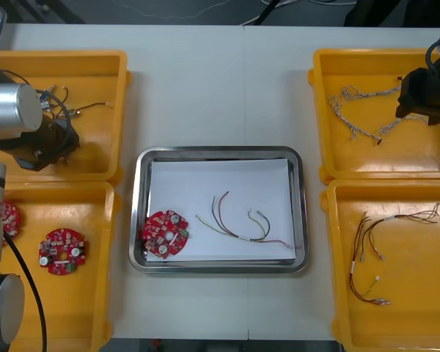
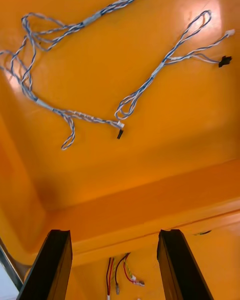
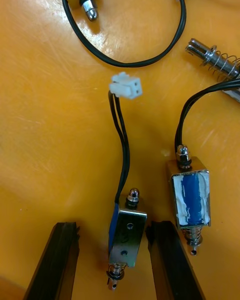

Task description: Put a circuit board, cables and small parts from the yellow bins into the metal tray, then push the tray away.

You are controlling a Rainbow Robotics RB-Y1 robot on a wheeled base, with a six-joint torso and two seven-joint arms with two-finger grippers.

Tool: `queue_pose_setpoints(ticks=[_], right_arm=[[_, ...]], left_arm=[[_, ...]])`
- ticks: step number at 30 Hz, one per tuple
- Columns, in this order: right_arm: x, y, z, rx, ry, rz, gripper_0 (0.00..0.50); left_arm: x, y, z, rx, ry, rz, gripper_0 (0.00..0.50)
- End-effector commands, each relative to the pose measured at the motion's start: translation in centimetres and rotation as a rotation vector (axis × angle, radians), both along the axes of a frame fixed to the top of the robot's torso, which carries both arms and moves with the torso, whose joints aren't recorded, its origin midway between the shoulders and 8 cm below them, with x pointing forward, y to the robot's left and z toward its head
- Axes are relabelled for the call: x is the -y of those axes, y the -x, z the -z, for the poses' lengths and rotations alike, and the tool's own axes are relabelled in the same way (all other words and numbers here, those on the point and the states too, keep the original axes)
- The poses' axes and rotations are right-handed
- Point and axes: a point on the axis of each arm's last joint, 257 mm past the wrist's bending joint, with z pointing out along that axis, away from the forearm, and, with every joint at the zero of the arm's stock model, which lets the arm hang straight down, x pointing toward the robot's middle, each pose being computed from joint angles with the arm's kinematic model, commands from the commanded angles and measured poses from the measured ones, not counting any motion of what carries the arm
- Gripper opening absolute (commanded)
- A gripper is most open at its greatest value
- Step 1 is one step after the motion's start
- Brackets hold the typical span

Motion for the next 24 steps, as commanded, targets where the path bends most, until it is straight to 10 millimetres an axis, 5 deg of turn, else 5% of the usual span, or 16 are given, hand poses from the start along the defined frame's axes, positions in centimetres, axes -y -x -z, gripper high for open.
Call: queue_pose_setpoints(ticks=[1,3,4,13,24], right_arm=[[3.4,-1.4,-1.8,0.075,-0.012,0.11,0.5],[3.9,-2.1,-1.7,0.083,-0.021,0.129,0.5],[4.0,-2.3,-1.7,0.086,-0.021,0.133,0.5],[4.9,-5.1,-2.2,0.1,-0.056,0.201,0.5],[5.6,-9.4,-1.3,0.129,-0.112,0.283,0.5]], left_arm=[[-0.1,-0.2,-0.2,-0.008,-0.09,0.108,0.235],[-0.1,-0.2,-0.2,-0.009,-0.088,0.109,0.02],[0.0,-0.2,-0.3,-0.008,-0.087,0.11,0.0],[0.2,-0.2,-0.6,-0.014,-0.083,0.117,0.0],[0.4,3.1,-6.5,-0.063,-0.091,0.15,0.0]])
